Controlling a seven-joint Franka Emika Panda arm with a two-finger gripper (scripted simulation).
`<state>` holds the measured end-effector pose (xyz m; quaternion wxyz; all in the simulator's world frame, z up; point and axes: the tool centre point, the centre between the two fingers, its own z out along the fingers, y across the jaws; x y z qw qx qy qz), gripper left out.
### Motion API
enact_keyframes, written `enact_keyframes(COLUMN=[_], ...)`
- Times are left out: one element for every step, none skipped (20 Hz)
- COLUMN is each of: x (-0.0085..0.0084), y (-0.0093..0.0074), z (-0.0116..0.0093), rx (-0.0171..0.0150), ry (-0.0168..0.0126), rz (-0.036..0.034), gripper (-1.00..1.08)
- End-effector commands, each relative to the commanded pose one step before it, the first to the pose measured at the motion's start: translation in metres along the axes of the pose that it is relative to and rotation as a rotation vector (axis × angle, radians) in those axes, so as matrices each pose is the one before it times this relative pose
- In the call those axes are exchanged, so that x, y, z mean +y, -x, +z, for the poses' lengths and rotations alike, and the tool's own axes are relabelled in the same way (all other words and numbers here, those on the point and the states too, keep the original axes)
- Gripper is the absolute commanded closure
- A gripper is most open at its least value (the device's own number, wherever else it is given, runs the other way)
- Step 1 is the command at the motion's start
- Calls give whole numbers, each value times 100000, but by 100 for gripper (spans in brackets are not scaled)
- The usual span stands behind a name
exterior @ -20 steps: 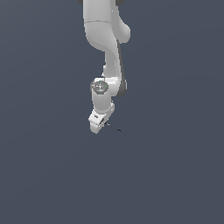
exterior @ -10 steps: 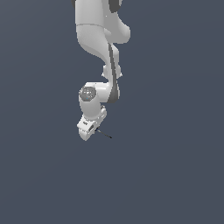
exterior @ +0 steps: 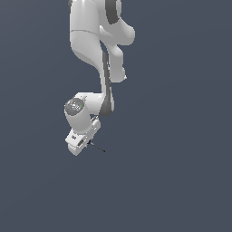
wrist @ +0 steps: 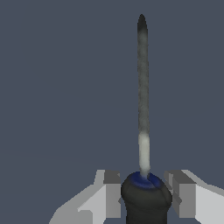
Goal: Pick up the object and move it to a goal position.
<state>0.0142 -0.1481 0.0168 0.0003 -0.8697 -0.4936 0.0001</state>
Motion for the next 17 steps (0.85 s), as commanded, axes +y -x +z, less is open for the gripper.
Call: enact_keyframes(x=[1394,444,406,371,337,304,271,239,207,177,146,117,87,58,29,0,-12], y=[307,106,95,85,77,68,61,53,45,37,28,21,13,6,-2,-10,-9], z=[-63,-3,-2,-2,-1,-1,-1,-1,0,0,7,1,1,1,2,2,1], rx=[39,0,0,0,0,0,0,0,0,0,-49,0,0,0,0,0,0], ry=[63,0,0,0,0,0,0,0,0,0,3,0,0,0,0,0,0], rz=[-89,0,0,0,0,0,0,0,0,0,0,0,0,0,0,0,0], gripper=[108,108,108,108,108,108,108,108,108,108,108,108,108,108,108,108,108])
